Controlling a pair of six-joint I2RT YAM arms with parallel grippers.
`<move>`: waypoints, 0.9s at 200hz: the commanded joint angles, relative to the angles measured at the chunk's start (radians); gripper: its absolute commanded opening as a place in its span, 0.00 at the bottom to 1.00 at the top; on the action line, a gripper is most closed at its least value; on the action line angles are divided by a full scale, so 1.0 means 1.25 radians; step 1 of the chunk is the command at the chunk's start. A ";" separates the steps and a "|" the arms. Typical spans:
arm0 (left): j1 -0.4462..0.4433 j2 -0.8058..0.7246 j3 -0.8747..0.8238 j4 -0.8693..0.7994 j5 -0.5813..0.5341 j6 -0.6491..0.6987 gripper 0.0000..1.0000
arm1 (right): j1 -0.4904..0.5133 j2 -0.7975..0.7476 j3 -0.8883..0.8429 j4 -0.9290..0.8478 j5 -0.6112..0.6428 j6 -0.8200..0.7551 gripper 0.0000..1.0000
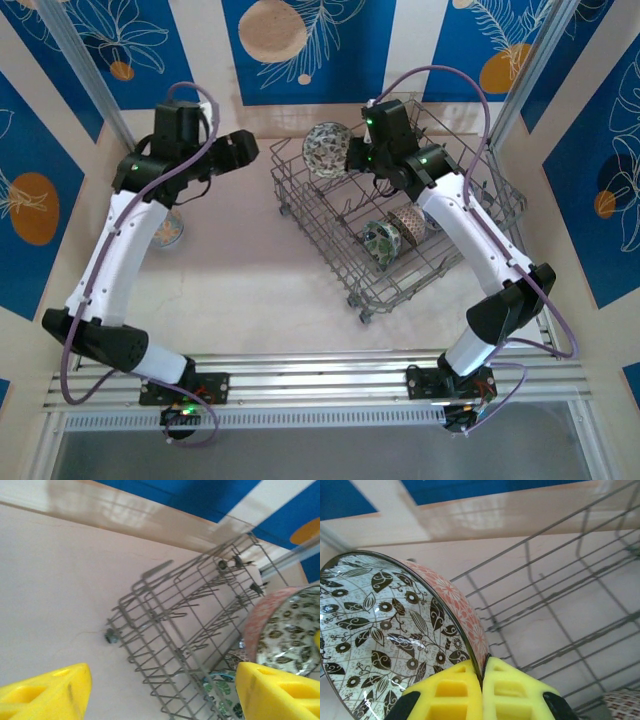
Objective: Load the bowls into the dish rack
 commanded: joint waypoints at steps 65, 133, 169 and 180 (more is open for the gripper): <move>0.078 -0.067 -0.175 0.013 0.076 -0.013 0.77 | -0.018 0.023 -0.061 0.012 0.347 -0.052 0.00; 0.084 -0.062 -0.212 0.014 0.077 -0.010 0.78 | -0.018 0.114 -0.078 0.029 0.385 -0.067 0.00; 0.084 -0.063 -0.226 0.015 0.075 -0.010 0.78 | -0.007 0.154 -0.072 0.036 0.416 -0.085 0.00; 0.084 -0.063 -0.230 0.018 0.075 -0.009 0.78 | -0.002 0.163 -0.067 0.035 0.425 -0.094 0.00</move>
